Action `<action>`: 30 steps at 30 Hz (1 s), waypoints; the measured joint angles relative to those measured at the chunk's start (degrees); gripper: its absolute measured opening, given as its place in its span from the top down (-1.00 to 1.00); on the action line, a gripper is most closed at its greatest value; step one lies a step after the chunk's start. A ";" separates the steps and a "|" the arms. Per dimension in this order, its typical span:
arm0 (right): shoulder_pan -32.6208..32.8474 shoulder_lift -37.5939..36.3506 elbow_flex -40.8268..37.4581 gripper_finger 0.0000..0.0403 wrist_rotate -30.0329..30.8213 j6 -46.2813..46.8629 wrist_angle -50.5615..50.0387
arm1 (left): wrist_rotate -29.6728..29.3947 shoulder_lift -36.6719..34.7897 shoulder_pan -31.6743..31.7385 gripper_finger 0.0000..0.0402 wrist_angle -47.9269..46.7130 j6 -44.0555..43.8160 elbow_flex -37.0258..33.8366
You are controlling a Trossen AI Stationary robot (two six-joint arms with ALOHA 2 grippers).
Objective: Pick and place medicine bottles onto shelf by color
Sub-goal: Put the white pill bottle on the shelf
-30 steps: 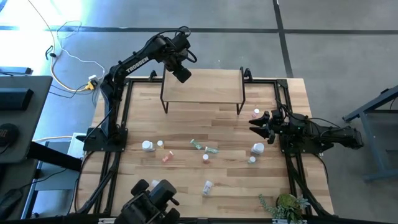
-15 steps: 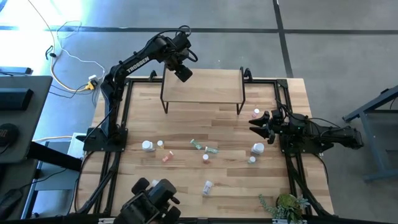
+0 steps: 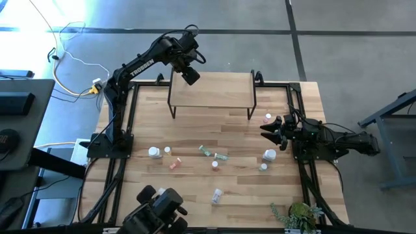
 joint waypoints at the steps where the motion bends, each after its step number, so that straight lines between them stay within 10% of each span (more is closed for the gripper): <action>1: 0.00 0.02 0.00 -0.10 0.01 0.02 0.00 | -0.11 -0.48 0.00 0.18 0.09 0.01 0.00; 18: 0.02 0.00 0.00 -0.10 0.00 0.01 0.00 | 5.34 -12.49 -4.30 0.20 -0.23 0.05 -0.72; 30: 0.00 0.00 0.00 -0.10 0.01 0.01 0.03 | 10.37 -27.41 -12.57 0.20 18.03 -5.50 -25.44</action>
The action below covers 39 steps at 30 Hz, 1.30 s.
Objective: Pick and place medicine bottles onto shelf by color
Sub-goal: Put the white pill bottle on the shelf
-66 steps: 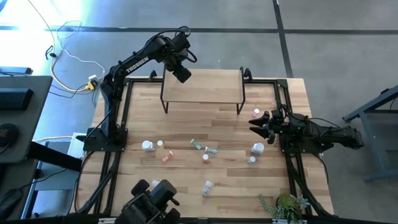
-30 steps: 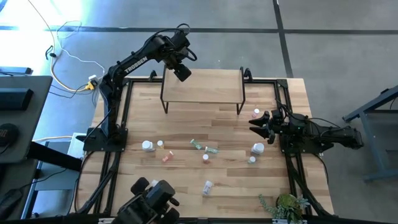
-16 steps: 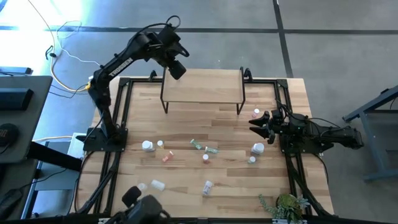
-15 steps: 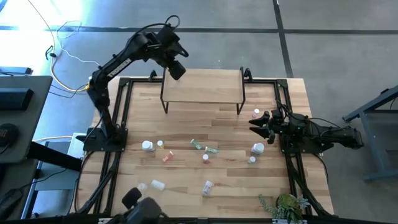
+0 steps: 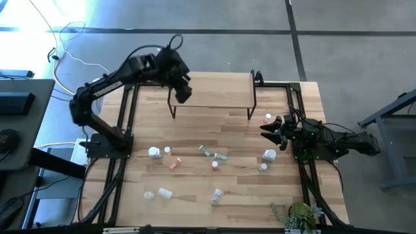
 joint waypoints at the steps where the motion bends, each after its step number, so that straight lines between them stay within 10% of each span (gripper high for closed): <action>1: 0.01 0.00 -0.01 -0.10 -0.01 0.01 0.05 | 0.30 -1.18 -0.96 0.20 2.02 -0.67 -2.09; 18: 0.02 0.02 -0.05 -0.10 1.24 11.75 1.51 | -4.21 -10.55 -18.07 0.20 19.07 -11.37 -23.83; 30: 0.02 0.00 0.11 -0.10 1.76 18.61 12.10 | -6.07 -10.79 -22.05 0.20 30.18 -14.20 -25.55; 39: 0.00 1.39 11.97 -0.10 -0.03 19.00 -2.20 | -6.11 -10.79 -21.94 0.20 30.14 -14.08 -25.55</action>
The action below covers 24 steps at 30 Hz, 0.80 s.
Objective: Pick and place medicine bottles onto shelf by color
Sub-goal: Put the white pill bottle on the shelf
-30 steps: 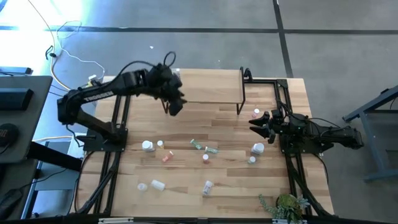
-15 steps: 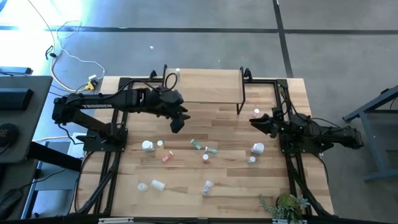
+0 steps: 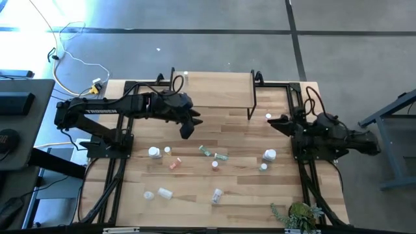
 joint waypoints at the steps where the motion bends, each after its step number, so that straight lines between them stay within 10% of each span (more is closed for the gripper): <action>1: 0.00 0.62 1.89 -0.10 0.25 0.06 -3.15 | 0.00 0.00 -0.02 0.20 -0.01 0.00 0.00; 24: 1.58 36.43 33.25 -0.10 -9.91 15.28 -58.03 | -0.07 0.02 0.00 0.20 -0.55 0.01 0.00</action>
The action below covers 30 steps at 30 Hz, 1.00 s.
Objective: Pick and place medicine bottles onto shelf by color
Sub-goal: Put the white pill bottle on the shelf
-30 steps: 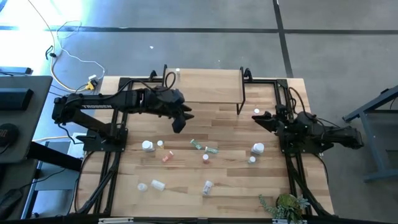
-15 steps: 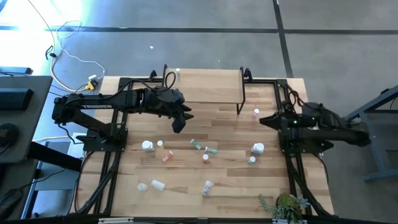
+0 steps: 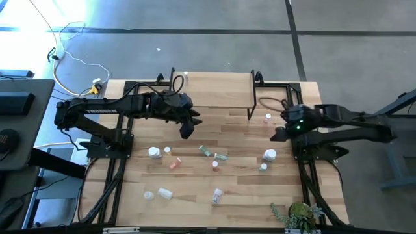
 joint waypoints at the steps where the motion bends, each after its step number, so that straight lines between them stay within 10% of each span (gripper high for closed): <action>1: 0.56 1.41 0.34 -0.10 0.11 0.86 -1.49 | -0.30 0.00 0.00 0.20 0.00 0.03 0.00; 30: 14.00 23.25 0.10 -0.19 5.60 6.84 -3.23 | -2.44 0.04 0.00 0.20 -0.39 1.52 0.00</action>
